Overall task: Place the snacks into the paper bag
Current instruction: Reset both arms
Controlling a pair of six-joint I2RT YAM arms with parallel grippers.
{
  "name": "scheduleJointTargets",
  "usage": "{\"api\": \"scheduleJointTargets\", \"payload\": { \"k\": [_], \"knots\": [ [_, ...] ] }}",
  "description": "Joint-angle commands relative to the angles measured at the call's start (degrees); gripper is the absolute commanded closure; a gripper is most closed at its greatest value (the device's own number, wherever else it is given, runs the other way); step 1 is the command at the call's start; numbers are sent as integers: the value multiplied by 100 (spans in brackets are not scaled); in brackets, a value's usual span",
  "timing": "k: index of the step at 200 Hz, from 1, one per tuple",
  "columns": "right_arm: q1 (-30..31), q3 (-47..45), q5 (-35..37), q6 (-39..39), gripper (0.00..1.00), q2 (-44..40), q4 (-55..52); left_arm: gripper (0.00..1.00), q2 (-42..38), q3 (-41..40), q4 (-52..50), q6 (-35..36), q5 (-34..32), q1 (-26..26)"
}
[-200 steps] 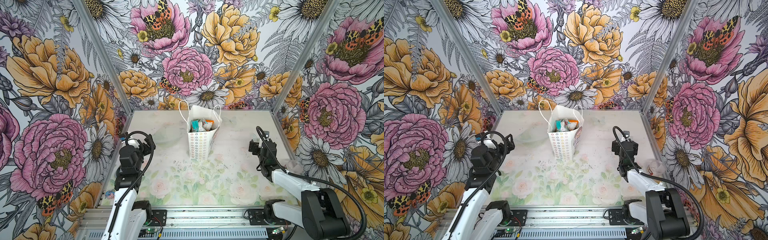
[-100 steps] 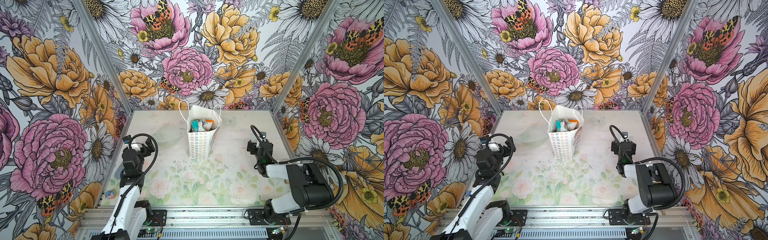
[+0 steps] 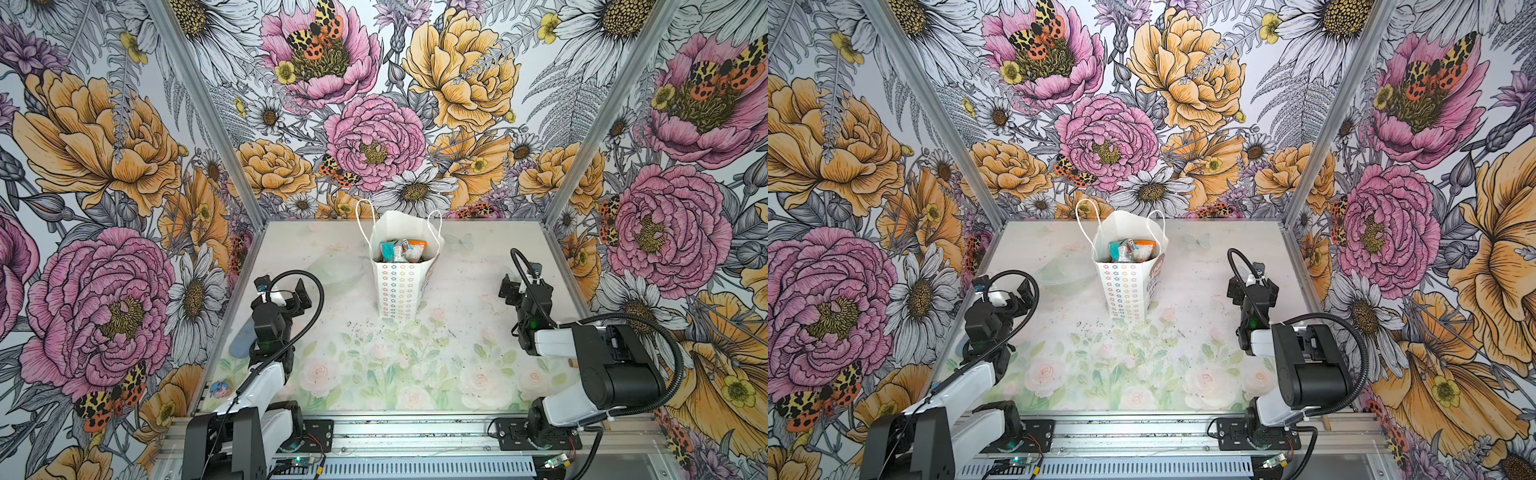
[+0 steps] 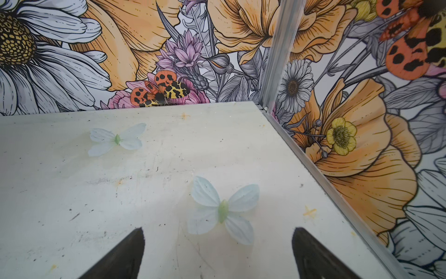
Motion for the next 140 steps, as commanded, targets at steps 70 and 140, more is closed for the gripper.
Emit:
{"api": "scheduleJointTargets", "payload": {
  "k": [70,140],
  "knots": [
    [19,-25,-62,111,3,49,205,1,1282,102,1499,7,158,47],
    [19,-32,-62,111,3,42,204,1,2299,191,2524,388,53,-298]
  ]
}}
